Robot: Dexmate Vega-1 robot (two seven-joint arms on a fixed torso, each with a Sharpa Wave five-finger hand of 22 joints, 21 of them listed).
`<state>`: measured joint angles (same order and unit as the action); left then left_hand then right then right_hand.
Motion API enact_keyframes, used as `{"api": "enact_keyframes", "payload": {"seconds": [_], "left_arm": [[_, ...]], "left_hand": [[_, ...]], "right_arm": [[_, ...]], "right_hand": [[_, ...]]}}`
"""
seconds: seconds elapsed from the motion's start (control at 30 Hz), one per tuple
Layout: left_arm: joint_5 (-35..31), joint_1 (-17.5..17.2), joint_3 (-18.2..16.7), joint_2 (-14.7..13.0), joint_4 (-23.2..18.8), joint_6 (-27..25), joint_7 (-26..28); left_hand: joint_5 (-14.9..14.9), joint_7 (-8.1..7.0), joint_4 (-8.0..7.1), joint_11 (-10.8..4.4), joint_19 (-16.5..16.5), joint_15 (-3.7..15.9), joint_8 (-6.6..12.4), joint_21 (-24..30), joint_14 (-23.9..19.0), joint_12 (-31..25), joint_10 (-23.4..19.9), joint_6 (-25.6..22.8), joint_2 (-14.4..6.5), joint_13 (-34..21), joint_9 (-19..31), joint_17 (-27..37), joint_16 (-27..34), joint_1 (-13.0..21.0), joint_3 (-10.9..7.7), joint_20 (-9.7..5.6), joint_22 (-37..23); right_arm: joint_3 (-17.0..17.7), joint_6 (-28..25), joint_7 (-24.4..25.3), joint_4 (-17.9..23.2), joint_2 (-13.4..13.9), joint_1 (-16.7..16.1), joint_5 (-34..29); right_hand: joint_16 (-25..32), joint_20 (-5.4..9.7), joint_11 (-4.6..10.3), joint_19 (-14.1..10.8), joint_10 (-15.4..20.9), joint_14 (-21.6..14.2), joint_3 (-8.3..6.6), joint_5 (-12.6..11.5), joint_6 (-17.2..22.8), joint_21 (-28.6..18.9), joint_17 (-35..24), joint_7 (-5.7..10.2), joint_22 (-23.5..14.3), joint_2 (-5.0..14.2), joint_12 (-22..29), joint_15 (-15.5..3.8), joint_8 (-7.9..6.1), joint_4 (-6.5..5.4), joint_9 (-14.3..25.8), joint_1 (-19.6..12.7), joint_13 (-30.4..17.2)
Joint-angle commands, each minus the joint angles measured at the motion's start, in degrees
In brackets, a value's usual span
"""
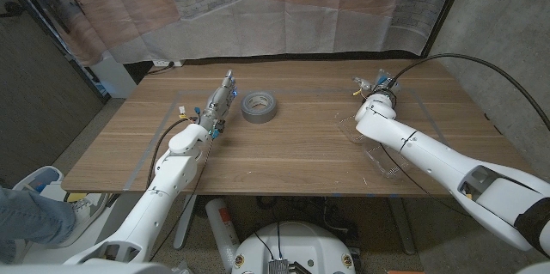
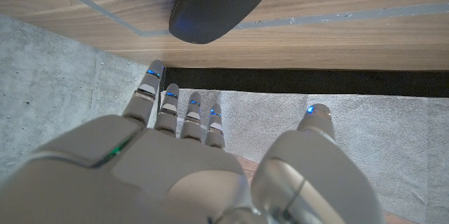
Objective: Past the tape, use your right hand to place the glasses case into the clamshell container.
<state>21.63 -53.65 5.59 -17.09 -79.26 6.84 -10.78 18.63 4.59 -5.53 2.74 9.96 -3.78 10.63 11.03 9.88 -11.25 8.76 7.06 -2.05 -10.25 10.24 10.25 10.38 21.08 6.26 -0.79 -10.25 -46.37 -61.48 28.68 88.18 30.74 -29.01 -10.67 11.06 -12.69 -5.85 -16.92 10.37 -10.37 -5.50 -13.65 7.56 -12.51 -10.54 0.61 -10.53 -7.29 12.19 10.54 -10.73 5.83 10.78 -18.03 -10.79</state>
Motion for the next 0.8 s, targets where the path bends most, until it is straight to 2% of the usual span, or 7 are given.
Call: {"api": "enact_keyframes", "payload": {"seconds": [0.03,0.53,0.8], "left_arm": [[0.24,0.08,-0.25,0.0,0.64,0.17,-0.38],[0.29,-0.26,-0.49,0.19,0.82,0.4,-0.18],[0.38,-0.65,-0.78,0.05,0.56,0.01,0.0]], "left_hand": [[-0.01,-0.01,0.06,-0.01,1.4,-0.53,0.54,0.32,1.73,-0.23,0.22,-0.15,-0.41,-0.33,0.33,0.24,0.35,0.17,0.34,0.37,-0.11],[-0.07,-0.08,0.07,0.0,1.42,-0.6,0.51,0.34,1.85,-0.18,0.38,-0.08,-0.49,-0.34,0.33,0.24,0.31,0.24,0.49,0.52,-0.12],[-0.11,-0.11,0.07,0.06,1.44,-0.65,0.49,0.34,1.86,-0.18,0.39,-0.04,-0.54,-0.34,0.33,0.24,0.31,0.28,0.57,0.54,-0.13]], "right_arm": [[-2.68,-2.01,-2.95,-2.91,-0.47,3.36,0.42],[-5.2,-2.62,-6.01,-7.31,-1.25,6.65,1.91],[-5.43,-1.8,-6.15,-9.86,-2.41,7.59,2.68]], "right_hand": [[0.17,0.09,-0.09,-0.47,0.54,-0.43,0.25,-0.27,0.39,0.21,-0.18,0.02,-0.13,0.36,0.45,0.36,-0.46,0.21,0.31,-0.14,-0.26],[0.41,0.11,0.06,-0.82,0.77,-1.37,0.03,-0.45,0.48,0.24,-0.13,0.18,-0.15,0.83,0.55,0.09,-0.6,0.46,0.31,-0.92,-0.26],[0.47,0.14,0.08,-1.46,1.08,-1.87,-0.1,-0.54,0.83,0.12,-0.11,0.37,-0.2,1.1,0.67,-0.86,-0.8,0.69,0.3,-1.55,-0.26]]}}
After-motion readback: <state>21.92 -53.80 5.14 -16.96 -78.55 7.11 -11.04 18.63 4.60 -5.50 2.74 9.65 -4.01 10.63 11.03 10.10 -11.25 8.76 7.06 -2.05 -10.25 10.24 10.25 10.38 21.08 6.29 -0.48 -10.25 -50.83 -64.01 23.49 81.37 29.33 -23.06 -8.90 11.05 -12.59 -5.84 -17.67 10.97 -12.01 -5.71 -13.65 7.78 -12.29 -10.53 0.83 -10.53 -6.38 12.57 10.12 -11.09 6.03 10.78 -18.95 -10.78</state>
